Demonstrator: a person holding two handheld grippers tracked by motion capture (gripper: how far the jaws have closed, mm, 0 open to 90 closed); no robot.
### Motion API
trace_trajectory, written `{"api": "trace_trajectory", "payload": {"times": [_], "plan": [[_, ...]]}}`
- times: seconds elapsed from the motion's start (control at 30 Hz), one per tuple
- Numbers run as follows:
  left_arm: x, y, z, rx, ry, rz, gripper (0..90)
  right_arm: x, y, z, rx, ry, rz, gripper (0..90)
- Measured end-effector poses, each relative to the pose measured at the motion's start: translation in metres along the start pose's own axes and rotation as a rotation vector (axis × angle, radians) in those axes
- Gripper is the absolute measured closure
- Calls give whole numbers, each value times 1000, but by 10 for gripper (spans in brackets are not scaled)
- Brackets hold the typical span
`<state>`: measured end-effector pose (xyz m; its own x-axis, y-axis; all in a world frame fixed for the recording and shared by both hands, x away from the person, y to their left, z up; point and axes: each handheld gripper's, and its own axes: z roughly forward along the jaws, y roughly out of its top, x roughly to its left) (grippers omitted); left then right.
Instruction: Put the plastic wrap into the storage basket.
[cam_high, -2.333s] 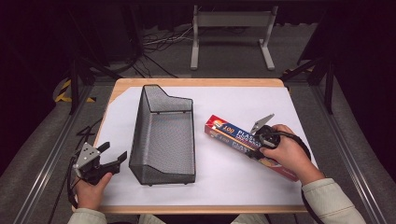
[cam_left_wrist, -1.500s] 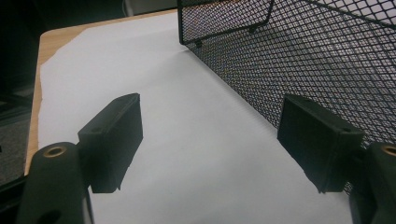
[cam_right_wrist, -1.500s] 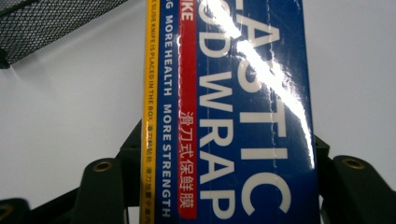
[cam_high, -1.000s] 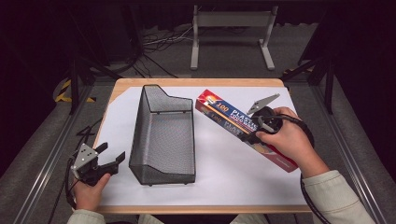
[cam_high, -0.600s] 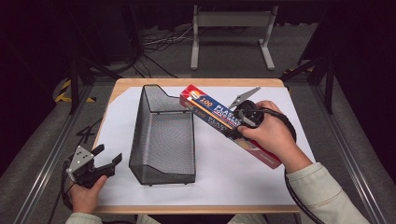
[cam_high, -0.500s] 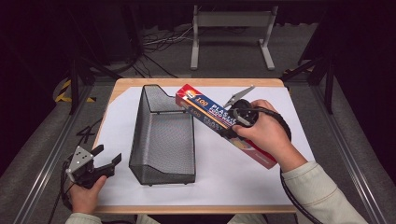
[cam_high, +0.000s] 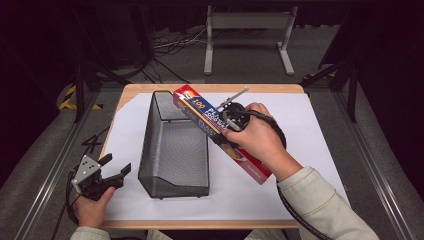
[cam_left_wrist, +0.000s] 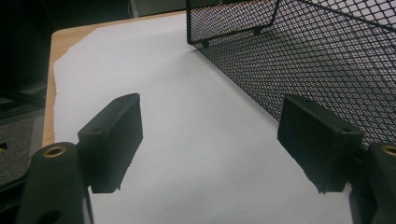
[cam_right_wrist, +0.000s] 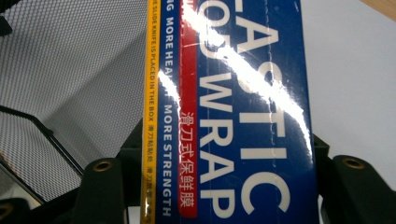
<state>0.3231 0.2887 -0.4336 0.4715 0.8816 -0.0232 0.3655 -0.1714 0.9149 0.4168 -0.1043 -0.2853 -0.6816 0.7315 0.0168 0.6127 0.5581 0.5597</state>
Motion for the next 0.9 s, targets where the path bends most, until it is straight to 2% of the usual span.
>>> {"api": "trace_trajectory", "payload": {"times": [0.07, 0.1, 0.13, 0.17, 0.37, 0.43, 0.7, 0.77, 0.9], "plan": [[0, 0, 1, 0, -2, 2, 229, 2, 2, 1, -2, 0, 1, 400], [0, 1, 2, -3, -4, 0, 229, 10, 6, 3, -8, -1, 12, 400], [0, 1, 2, -2, -5, 4, 229, 10, 6, 3, -8, -1, 12, 400], [0, 2, 3, -4, -6, 4, 229, 16, 10, 4, -10, 1, 20, 400], [0, 3, 5, -5, -9, 5, 229, 26, 18, 9, -9, 6, 57, 400], [0, 3, 6, -6, -11, 5, 229, 31, 23, 12, -11, 12, 102, 400], [0, 4, 7, -10, -13, 3, 229, 42, 32, 19, -29, 6, 146, 400], [0, 4, 6, -12, -15, 3, 229, 47, 34, 26, -46, 11, 179, 399], [0, 3, 5, -10, -11, 0, 229, 51, 34, 36, -30, 7, 206, 399]]}}
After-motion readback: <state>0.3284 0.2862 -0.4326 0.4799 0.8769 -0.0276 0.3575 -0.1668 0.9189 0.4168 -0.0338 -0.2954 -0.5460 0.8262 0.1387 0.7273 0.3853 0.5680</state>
